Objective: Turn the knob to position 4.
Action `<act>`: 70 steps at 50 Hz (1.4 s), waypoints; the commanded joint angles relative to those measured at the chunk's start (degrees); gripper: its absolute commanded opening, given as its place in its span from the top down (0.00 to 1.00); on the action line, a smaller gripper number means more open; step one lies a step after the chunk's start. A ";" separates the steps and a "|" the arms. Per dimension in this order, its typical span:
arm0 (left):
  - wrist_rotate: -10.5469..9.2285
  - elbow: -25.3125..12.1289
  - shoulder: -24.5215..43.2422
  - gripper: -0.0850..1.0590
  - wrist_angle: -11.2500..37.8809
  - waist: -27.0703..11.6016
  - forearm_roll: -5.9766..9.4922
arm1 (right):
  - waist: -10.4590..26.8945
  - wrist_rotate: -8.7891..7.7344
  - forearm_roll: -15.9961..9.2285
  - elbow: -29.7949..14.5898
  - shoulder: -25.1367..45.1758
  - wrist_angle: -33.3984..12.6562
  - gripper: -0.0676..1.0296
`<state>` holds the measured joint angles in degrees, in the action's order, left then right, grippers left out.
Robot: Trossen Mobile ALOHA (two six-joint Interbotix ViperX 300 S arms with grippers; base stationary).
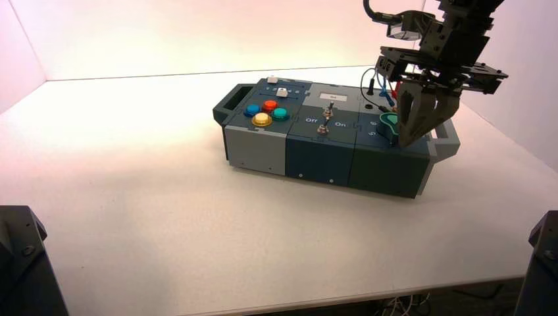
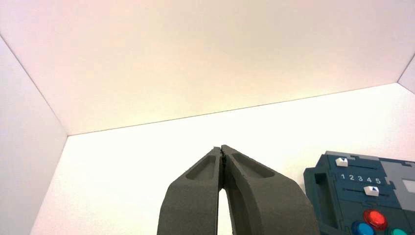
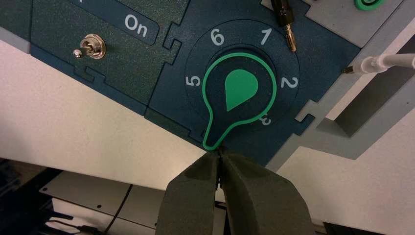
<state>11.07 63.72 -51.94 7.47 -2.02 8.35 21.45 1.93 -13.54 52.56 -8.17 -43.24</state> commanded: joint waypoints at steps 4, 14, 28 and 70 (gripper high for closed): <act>0.00 -2.11 0.09 0.95 -0.26 0.26 0.00 | 0.35 0.09 -0.26 -0.44 -0.44 0.09 0.96; 0.00 -2.11 0.09 0.95 -0.26 0.26 0.00 | 0.35 0.09 -0.18 -0.18 -0.44 0.09 0.96; 0.00 -2.02 0.09 0.95 -0.18 0.26 0.00 | 0.35 0.09 0.18 0.09 -0.70 0.09 0.96; 0.00 -2.29 0.35 0.95 -0.26 0.26 0.00 | 0.35 0.09 -0.18 2.90 -13.62 -3.96 0.96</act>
<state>11.07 63.63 -51.77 7.65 -2.02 8.35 21.45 2.37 -13.45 55.46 -19.69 -47.55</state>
